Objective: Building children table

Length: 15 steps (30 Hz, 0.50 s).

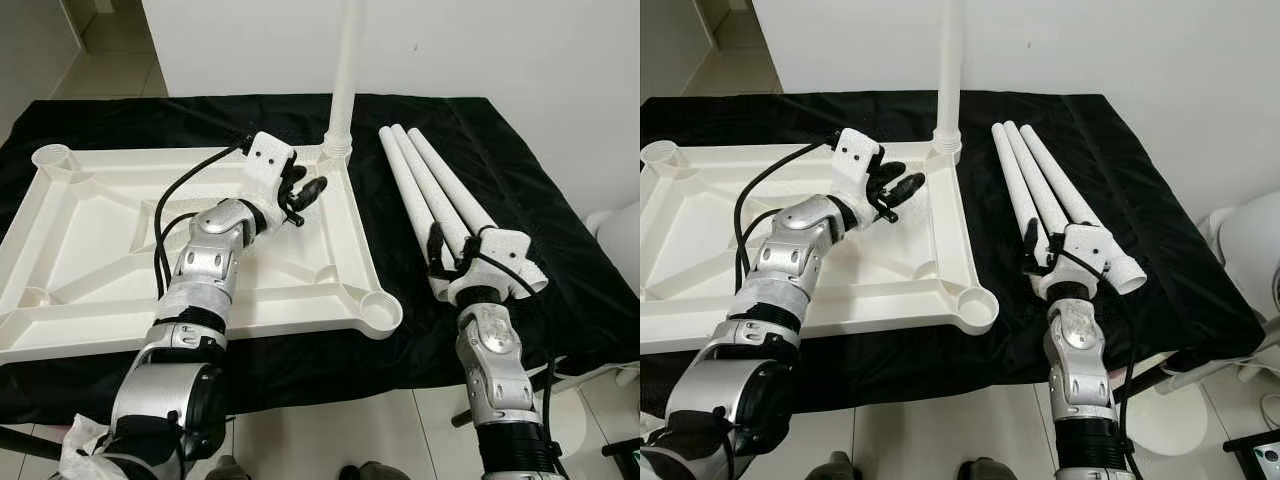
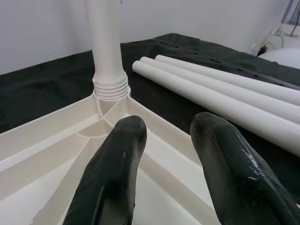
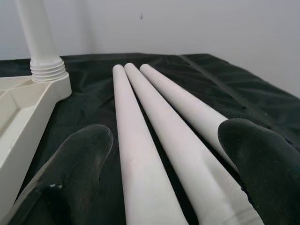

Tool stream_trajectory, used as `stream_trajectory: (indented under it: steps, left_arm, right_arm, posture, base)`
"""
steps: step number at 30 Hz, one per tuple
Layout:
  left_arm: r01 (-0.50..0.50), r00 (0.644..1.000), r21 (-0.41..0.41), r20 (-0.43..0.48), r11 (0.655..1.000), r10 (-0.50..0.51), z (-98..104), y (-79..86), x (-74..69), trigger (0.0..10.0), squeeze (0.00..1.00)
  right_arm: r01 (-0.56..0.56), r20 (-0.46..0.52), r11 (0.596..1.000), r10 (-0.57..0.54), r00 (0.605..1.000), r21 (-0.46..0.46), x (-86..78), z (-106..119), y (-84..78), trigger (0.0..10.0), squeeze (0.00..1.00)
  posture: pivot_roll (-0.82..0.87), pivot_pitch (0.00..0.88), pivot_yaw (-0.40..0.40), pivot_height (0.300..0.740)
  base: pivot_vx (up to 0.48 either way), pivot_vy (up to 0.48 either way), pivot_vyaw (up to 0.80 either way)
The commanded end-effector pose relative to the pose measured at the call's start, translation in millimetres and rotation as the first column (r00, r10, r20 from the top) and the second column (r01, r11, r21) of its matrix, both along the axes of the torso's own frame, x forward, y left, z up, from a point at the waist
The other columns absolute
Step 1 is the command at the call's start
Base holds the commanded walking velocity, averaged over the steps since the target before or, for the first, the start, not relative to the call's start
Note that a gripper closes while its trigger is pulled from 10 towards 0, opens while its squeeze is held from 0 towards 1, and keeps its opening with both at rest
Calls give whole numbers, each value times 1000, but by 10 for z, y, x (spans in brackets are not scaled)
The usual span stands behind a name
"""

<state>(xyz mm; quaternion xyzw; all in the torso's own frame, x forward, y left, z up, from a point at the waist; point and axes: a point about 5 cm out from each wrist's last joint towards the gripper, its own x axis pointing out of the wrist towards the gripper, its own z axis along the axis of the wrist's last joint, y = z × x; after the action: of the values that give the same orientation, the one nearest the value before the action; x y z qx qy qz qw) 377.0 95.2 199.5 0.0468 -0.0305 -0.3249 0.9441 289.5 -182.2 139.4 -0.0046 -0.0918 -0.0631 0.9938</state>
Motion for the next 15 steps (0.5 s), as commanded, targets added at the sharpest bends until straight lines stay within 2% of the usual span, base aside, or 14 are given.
stream_trajectory:
  steps: [1, 4, 5, 6, 8, 9, 15]
  left_arm:
    - [-40, 999, 0, 3, 999, 40, -16, 17, -17, 10000, 0]
    - [-45, 999, 14, 7, 999, 44, -30, 24, -35, 10000, 0]
    - [-45, 999, 32, 20, 998, 44, -34, 27, -48, 10000, 0]
    - [-41, 999, 38, 26, 998, 40, -36, 28, -59, 10000, 0]
    - [-41, 999, 38, 26, 998, 40, -36, 28, -59, 10000, 0]
    - [-37, 999, 37, 29, 999, 36, -35, 30, -66, 10000, 0]
    - [-61, 998, 25, 28, 998, 60, -37, 28, -64, 10000, 0]
  right_arm:
    - [-7, -42, 1000, 6, 999, -2, -15, -88, -18, 10000, 1000]
    - [-13, -62, 1000, 13, 998, 4, -28, -136, -35, 10000, 1000]
    - [-20, -75, 1000, 21, 997, 10, -57, -169, -38, 10000, 757]
    - [-33, -88, 999, 34, 996, 12, -90, -204, -32, 10000, 353]
    - [-33, -88, 999, 34, 996, 12, -90, -204, -32, 10000, 353]
    - [-47, -102, 999, 48, 994, 9, -122, -241, -21, 10000, 0]
    - [-100, -167, 995, 100, 981, 7, -241, -407, 9, 10000, 0]
  posture:
    - [14, 0, -18, 740]
    - [19, 2, -21, 740]
    - [27, 4, -29, 740]
    - [29, 4, -32, 740]
    - [29, 4, -32, 740]
    - [29, 4, -32, 740]
    - [21, 4, -37, 740]
  base:
    - [0, 0, 0]
    - [0, 0, 0]
    - [0, 0, 0]
    - [0, 0, 0]
    - [0, 0, 0]
    - [0, 0, 0]
    - [0, 0, 0]
